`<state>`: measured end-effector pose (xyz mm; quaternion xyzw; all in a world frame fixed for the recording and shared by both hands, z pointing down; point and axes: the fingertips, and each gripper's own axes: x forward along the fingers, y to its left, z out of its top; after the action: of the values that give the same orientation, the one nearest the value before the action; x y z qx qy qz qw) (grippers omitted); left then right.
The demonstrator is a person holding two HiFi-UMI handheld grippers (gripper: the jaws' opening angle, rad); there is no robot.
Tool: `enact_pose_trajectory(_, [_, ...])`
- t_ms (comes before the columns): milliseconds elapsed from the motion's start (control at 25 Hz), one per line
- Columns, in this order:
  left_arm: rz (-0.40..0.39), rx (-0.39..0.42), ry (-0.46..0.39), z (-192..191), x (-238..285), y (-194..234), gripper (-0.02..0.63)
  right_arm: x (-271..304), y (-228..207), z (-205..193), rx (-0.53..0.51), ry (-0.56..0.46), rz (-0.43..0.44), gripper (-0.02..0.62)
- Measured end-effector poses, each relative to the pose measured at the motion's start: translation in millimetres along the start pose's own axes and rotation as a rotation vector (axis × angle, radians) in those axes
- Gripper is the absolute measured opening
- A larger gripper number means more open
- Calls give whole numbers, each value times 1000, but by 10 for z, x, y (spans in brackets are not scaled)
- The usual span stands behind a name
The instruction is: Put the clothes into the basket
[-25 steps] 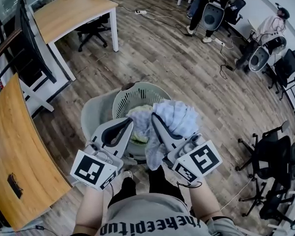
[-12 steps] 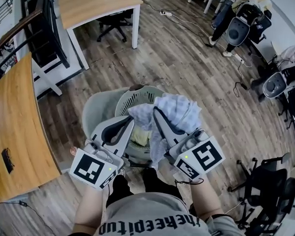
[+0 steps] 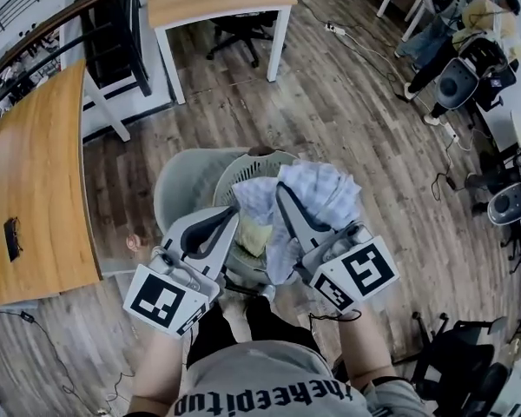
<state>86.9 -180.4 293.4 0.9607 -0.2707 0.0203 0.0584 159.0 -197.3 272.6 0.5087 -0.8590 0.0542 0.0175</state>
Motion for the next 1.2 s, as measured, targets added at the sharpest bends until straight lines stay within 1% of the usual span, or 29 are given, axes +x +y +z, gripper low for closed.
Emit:
enact_pose_trajectory(240, [93,-15,4,-94,-115,29,15,130,33,-143,-9,27,82,35])
enact_pose_trajectory(400, [133,-27,7,-167,-176,60,14,208,62,-284,-2,53,114,35])
enact_pose_trajectory(720, [167,-57,31,-398,-85,43,14,311,-26,-639,15,110,150,36])
enact_pose_trajectory(1200, [194,-124,94,-805,61,42,14,470,-225,-1244,69,189,162,37])
